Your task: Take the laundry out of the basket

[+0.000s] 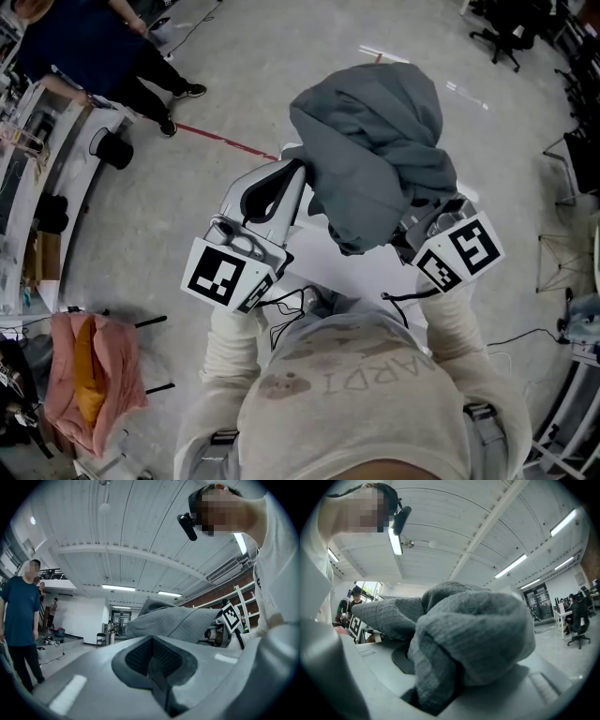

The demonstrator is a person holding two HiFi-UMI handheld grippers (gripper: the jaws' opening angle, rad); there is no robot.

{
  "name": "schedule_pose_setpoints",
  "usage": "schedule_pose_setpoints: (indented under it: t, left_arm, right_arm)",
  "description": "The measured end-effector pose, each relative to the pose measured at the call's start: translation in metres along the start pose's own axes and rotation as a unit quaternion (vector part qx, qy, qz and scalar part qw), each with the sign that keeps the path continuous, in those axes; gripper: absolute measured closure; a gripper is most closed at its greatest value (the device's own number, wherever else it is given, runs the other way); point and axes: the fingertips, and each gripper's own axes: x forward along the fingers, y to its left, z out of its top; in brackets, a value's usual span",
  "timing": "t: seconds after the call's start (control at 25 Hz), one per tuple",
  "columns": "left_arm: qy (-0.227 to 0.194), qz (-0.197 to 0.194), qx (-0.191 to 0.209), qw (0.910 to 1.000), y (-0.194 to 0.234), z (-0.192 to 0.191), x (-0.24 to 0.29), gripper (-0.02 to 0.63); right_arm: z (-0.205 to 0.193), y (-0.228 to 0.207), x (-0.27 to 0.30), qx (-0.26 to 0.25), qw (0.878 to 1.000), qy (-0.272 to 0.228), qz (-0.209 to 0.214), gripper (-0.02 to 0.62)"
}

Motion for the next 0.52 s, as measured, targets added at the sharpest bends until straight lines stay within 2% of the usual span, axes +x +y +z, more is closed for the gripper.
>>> schedule_pose_setpoints:
  t: [0.52]
  left_arm:
    - [-0.003,0.004,0.004,1.0,-0.0037,0.0014,-0.0011,0.606]
  right_arm:
    - [0.0024,0.0033,-0.0004,-0.006,1.0,-0.011,0.008,0.38]
